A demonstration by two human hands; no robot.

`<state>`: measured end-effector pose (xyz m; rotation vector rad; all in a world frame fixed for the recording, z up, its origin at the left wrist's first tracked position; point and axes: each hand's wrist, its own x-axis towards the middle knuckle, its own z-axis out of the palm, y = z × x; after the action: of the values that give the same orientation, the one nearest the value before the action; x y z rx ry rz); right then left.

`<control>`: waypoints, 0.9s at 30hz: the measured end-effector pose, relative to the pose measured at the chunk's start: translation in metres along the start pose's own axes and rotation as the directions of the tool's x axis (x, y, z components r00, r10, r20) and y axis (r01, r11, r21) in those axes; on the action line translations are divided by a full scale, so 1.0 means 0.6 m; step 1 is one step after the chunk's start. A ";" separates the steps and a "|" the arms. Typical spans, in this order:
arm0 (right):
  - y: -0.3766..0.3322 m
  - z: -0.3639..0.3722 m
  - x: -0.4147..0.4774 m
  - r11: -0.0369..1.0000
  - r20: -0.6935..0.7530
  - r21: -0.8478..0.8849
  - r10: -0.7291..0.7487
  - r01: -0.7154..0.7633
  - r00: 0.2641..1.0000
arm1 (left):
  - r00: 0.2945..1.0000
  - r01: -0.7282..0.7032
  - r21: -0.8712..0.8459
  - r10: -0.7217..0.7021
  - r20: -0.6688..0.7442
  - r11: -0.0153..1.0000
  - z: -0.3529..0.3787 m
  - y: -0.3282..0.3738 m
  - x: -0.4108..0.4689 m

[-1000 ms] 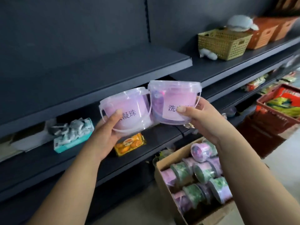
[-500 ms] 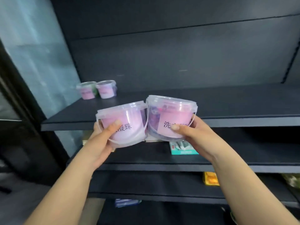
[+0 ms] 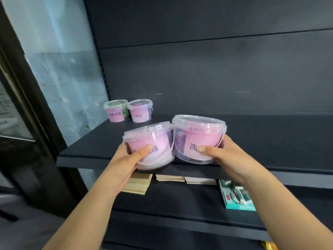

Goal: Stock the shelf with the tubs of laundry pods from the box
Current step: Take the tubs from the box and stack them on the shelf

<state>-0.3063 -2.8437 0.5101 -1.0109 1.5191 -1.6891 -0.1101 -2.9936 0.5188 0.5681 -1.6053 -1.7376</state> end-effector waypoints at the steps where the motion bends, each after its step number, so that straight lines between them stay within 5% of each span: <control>1: -0.004 -0.006 0.020 1.000 0.007 0.002 -0.011 0.011 1.000 | 1.000 -0.004 0.015 0.004 -0.015 1.000 0.005 0.001 0.021; 11: -0.043 -0.064 0.245 0.998 0.049 -0.009 -0.059 0.060 0.997 | 0.998 -0.036 0.074 0.040 -0.050 0.997 0.022 0.019 0.244; 21: 0.049 -0.073 0.367 0.993 -0.231 -0.089 0.058 -0.081 0.971 | 0.997 0.047 0.313 -0.025 -0.075 0.949 0.008 -0.066 0.425; 27: 0.080 -0.096 0.399 0.979 -0.351 -0.174 0.038 -0.105 0.936 | 0.999 0.024 0.374 -0.035 0.023 0.927 0.004 -0.104 0.475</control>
<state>-0.4769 -3.0268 0.4900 -0.7642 1.9522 -1.7624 -0.3130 -3.2018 0.4965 0.7517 -1.9752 -1.4697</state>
